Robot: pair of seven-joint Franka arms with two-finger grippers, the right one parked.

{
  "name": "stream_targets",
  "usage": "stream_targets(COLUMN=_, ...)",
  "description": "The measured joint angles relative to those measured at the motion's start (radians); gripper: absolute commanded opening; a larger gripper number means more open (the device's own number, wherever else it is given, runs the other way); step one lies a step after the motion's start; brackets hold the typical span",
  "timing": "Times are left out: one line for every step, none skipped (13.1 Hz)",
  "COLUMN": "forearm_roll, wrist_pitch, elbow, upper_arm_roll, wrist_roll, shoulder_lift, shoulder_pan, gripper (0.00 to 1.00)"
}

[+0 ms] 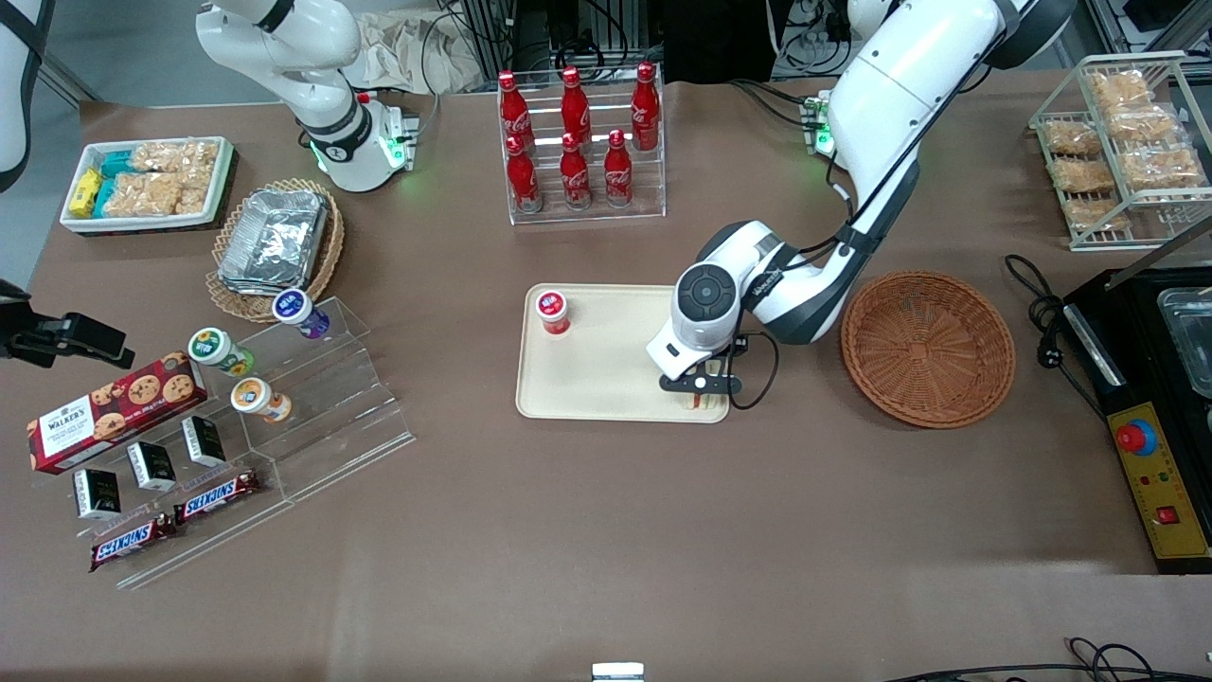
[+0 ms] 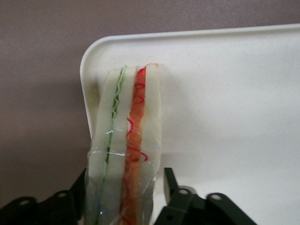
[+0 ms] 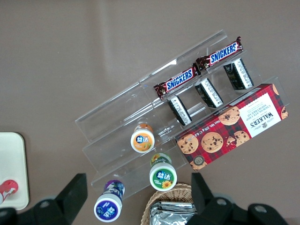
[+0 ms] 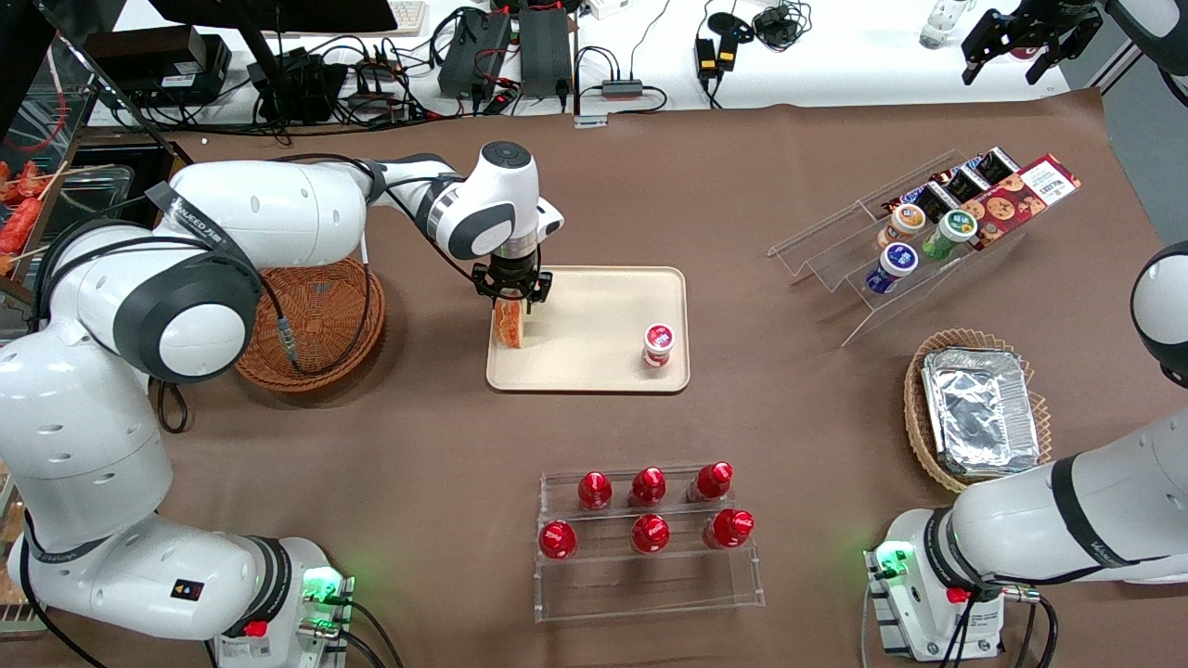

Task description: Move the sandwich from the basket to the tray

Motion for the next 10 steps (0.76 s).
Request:
stream_targets(forearm_roll=0.001, wrist_pitch=0.0, elbow=0.006, upper_arm_roll=0.0, wrist_roll=-0.001, shoulder_lift=0.0, shoulder_pan=0.001, gripper=1.0)
stream_targets(forearm_roll=0.001, wrist_pitch=-0.005, elbow=0.018, upper_arm_roll=0.0, wrist_roll=-0.004, shoulder_lift=-0.002, shoulder_pan=0.002, gripper=1.0)
stream_targets(forearm_roll=0.0, wrist_pitch=-0.025, elbow=0.038, upper_arm_roll=0.0, wrist_roll=-0.008, shoulder_lift=-0.007, shoulder_pan=0.003, gripper=1.0)
stream_targets(forearm_roll=-0.006, wrist_pitch=-0.07, elbow=0.07, upper_arm_roll=0.0, wrist_roll=-0.01, shoulder_lift=-0.018, shoulder_pan=0.004, gripper=1.0)
stream_targets(forearm_roll=-0.023, wrist_pitch=-0.138, elbow=0.112, upper_arm_roll=0.0, wrist_roll=-0.011, shoulder_lift=-0.037, shoulder_pan=0.005, gripper=1.0)
stream_targets(forearm_roll=-0.047, wrist_pitch=-0.212, elbow=0.161, upper_arm_roll=0.002, wrist_roll=-0.011, shoulder_lift=-0.065, shoulder_pan=0.006, gripper=1.0)
stream_targets(forearm_roll=-0.074, wrist_pitch=-0.291, elbow=0.215, upper_arm_roll=0.015, wrist_roll=-0.012, shoulder_lift=-0.102, shoulder_pan=0.005, gripper=1.0)
stream_targets(forearm_roll=-0.106, wrist_pitch=-0.367, elbow=0.267, upper_arm_roll=0.043, wrist_roll=-0.012, shoulder_lift=-0.147, shoulder_pan=0.005, gripper=1.0)
stream_targets(forearm_roll=-0.14, wrist_pitch=-0.431, elbow=0.31, upper_arm_roll=0.078, wrist_roll=-0.011, shoulder_lift=-0.197, shoulder_pan=0.007, gripper=1.0)
stream_targets(forearm_roll=-0.164, wrist_pitch=-0.48, elbow=0.334, upper_arm_roll=0.117, wrist_roll=-0.011, shoulder_lift=-0.25, shoulder_pan=0.007, gripper=1.0)
